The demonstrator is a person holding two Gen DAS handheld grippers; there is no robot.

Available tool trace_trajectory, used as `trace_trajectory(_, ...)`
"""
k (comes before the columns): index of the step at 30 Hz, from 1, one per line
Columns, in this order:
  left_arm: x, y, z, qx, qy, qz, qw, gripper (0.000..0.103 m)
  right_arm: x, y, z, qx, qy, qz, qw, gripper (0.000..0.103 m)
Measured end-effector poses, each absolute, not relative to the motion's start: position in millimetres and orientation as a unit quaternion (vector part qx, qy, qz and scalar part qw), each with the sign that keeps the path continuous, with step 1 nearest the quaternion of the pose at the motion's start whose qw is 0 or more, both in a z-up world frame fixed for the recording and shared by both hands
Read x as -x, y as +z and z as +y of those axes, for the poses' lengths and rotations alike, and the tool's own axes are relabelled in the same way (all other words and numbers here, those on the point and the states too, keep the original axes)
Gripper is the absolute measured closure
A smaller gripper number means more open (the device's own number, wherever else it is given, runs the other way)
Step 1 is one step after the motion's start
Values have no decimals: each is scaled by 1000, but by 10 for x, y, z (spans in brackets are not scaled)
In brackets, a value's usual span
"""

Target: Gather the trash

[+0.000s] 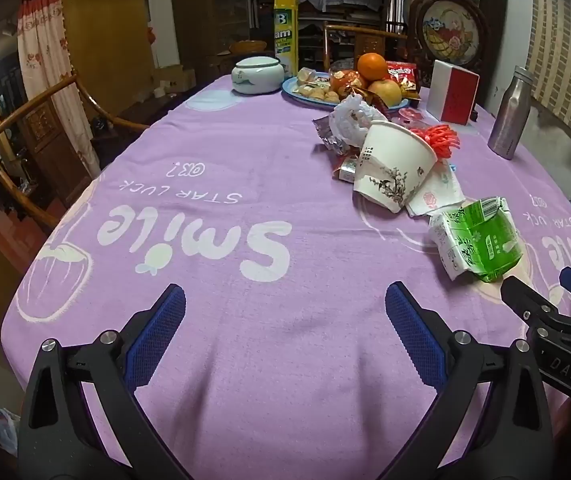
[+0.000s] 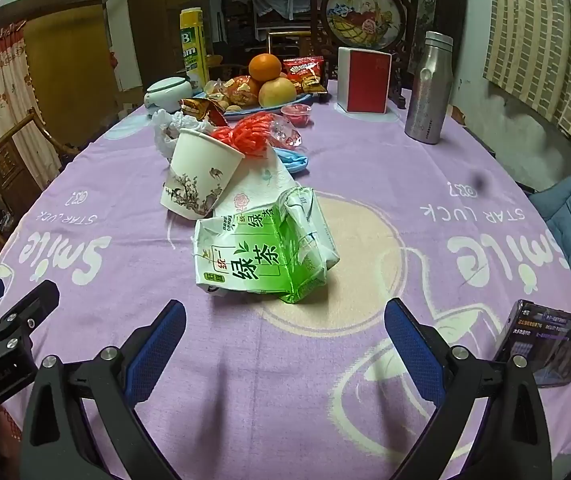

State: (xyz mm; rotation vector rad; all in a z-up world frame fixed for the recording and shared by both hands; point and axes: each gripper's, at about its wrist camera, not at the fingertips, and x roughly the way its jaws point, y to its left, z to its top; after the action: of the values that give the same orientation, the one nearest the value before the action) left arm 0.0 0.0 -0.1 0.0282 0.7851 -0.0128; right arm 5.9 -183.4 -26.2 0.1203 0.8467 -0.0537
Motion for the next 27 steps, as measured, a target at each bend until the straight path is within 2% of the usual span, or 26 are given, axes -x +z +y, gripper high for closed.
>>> trace_trajectory(27,57,2,-71,-30,-5,380,924,7,-81,-220,-1914,-59,-32,410,910,6)
